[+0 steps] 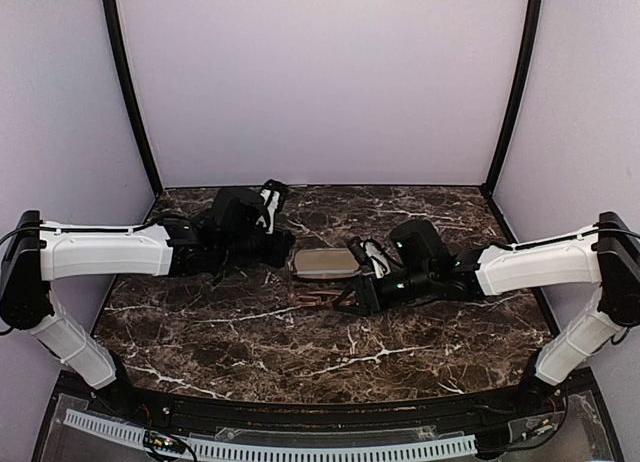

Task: Organize the sunglasses
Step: Pass from the left arm to the right

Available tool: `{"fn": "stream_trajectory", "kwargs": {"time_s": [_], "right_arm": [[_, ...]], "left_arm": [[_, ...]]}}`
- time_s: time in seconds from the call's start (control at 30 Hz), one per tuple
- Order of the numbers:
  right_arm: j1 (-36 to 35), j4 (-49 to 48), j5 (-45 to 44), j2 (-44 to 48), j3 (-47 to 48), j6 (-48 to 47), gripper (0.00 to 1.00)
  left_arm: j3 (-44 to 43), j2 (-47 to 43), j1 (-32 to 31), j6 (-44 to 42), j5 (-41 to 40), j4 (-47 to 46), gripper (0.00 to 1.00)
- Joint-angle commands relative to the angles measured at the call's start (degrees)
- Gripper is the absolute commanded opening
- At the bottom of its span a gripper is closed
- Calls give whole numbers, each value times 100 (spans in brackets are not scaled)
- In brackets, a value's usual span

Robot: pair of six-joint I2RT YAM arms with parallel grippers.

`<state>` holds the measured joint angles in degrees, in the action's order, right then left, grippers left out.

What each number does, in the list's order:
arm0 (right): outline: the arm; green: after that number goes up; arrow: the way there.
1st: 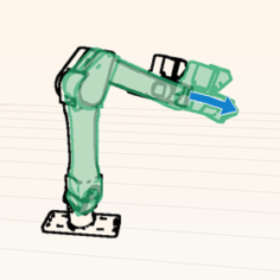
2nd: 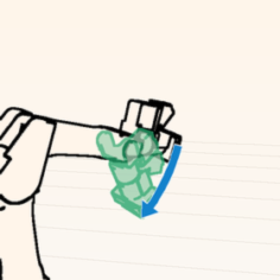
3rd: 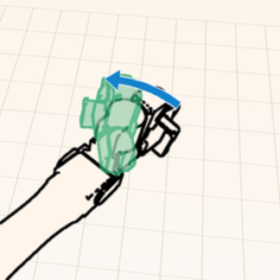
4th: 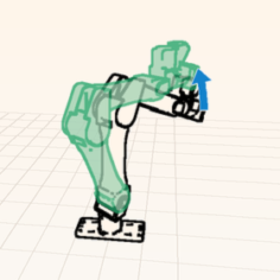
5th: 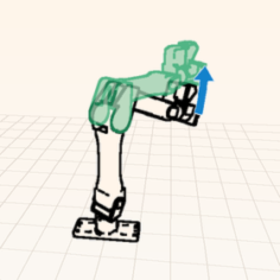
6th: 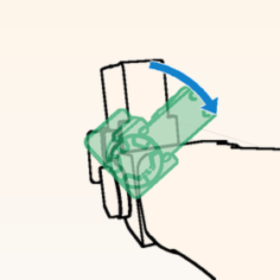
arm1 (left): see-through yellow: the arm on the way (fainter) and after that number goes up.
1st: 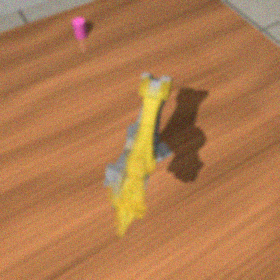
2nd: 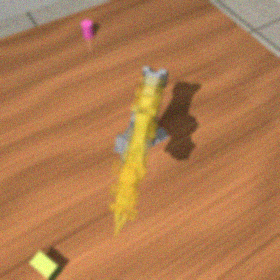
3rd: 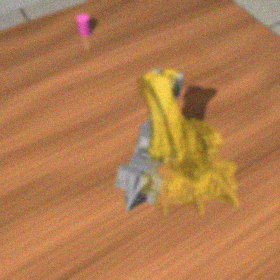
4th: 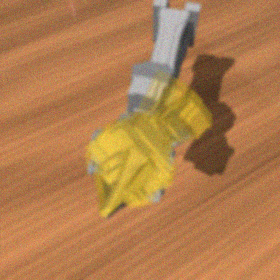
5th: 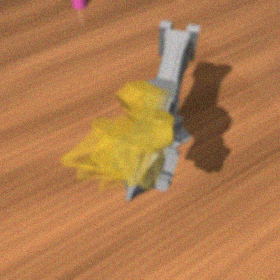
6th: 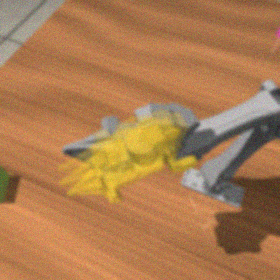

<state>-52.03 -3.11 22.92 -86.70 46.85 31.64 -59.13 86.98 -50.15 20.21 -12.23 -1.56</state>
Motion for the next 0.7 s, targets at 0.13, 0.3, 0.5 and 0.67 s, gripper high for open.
{"fn": "stream_trajectory", "kwargs": {"time_s": [0.13, 0.3, 0.5, 0.67], "right_arm": [[-26, -84, -15, -29, 149, -105, 44], [-26, -59, -2, -36, 150, -123, 39], [-18, -79, -34, 1, 110, -106, 35], [-4, -101, -36, 21, 90, -92, 34]], "left_arm": [[-120, -197, -30, 85, 96, -37, 0], [-112, -191, -30, 72, 89, -39, 0], [-95, -174, -30, 67, 89, -54, 0], [-74, -190, -30, 82, 105, -74, 5]]}}
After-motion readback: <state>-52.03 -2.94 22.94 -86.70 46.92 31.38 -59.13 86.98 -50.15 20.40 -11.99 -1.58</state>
